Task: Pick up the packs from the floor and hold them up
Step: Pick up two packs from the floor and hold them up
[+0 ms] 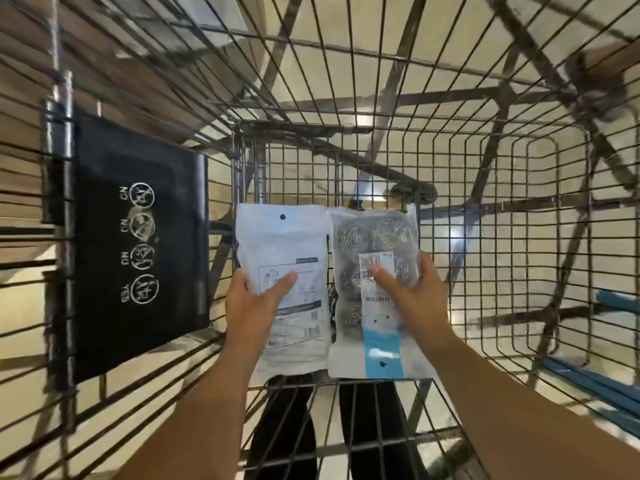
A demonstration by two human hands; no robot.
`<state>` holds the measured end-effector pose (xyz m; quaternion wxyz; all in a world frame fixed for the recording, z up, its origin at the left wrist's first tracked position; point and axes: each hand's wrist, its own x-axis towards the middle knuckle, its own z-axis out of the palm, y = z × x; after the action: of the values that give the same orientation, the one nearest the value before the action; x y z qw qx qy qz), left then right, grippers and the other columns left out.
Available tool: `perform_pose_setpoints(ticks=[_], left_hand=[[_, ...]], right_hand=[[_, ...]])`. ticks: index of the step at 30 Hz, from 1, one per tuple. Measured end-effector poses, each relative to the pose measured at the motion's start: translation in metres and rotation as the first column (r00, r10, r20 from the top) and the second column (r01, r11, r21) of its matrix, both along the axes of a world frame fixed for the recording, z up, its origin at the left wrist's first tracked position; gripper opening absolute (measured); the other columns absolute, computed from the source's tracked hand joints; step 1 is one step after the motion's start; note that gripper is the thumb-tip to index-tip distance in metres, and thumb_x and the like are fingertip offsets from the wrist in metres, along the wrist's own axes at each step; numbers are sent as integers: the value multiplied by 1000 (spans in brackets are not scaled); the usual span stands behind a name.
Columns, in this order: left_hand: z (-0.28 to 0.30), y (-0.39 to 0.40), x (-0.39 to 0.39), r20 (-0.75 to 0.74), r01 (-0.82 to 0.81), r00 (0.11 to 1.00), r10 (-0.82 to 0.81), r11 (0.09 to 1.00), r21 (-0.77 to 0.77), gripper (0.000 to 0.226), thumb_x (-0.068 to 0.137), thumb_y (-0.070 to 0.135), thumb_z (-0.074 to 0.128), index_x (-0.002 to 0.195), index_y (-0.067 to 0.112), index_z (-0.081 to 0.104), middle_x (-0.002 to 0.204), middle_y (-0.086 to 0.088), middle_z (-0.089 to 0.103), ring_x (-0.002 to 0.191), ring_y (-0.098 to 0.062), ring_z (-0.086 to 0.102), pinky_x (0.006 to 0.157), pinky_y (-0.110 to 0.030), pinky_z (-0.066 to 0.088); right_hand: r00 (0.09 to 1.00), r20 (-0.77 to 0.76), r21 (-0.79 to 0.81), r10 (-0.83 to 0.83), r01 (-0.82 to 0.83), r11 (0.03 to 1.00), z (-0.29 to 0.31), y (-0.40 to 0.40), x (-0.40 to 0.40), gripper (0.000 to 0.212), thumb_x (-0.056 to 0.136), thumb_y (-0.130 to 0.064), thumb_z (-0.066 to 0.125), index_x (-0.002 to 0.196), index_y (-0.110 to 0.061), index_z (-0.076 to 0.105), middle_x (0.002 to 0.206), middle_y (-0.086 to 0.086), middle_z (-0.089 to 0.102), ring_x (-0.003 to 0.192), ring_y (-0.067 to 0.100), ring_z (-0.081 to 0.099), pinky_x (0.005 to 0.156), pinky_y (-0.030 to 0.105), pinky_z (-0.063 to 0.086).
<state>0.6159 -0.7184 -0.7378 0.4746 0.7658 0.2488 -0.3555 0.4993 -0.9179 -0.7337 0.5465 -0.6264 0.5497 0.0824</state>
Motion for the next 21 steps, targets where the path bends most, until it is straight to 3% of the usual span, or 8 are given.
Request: perform_pose_setpoints(ticks=[4,7,9,11,13,15,17,21], left_hand=[[-15,3,-2,-76,30,997,-28,999,31,60,78,27,89,130,20,59,114,3,72,99,-13,69,75,-26,52],[-11,1,-4,-57,104,994,-96,980,168,54,82,35,85,123,19,55,102,9,65,84,-5,61,66,-20,45],[-3,-5,-5,-11,121,992,-123,952,280,58,82,44,83,125,17,54,105,6,65,86,-14,61,74,-25,46],[2,-15,-7,-7,149,987,-160,900,411,63,82,50,80,127,14,54,115,-2,67,97,-27,63,80,-33,44],[13,-24,-8,12,167,980,-201,845,508,64,85,48,77,130,8,53,124,-10,67,108,-36,64,81,-38,46],[25,-31,-9,49,208,957,-285,796,569,59,86,37,74,129,4,53,126,-16,66,110,-39,64,85,-44,52],[38,-33,-11,45,335,888,-458,709,620,53,87,31,69,132,6,55,127,-16,65,112,-37,62,89,-46,51],[97,-24,1,73,542,616,-784,489,683,59,93,41,57,147,17,50,146,-6,55,137,-27,45,109,-44,37]], right_hand=[[1000,-16,32,-10,10,999,-17,4,1,67,75,-43,89,131,-26,56,115,-1,75,99,18,77,85,48,64],[997,-62,5,43,-43,999,-18,8,2,72,74,-54,86,132,-27,54,112,-4,75,97,16,76,85,48,64],[986,-134,-75,100,-111,991,-12,12,8,79,70,-71,78,131,-29,50,112,-6,74,96,18,75,84,49,63],[967,-229,-157,109,-147,977,-7,16,14,91,67,-80,72,136,-26,46,123,2,67,108,26,69,90,52,59],[934,-332,-192,130,-203,960,9,18,21,95,77,-70,74,146,-16,38,139,15,52,128,36,54,103,54,50],[858,-467,-202,215,-340,919,20,19,27,92,87,-61,71,152,-11,29,147,20,39,137,41,41,107,55,43],[807,-517,-201,288,-441,875,30,20,32,81,93,-55,67,150,-12,28,150,19,36,139,40,37,106,55,41],[737,-468,-272,488,-645,714,89,29,51,65,100,-52,53,155,-23,32,156,7,40,142,31,38,104,50,46]])
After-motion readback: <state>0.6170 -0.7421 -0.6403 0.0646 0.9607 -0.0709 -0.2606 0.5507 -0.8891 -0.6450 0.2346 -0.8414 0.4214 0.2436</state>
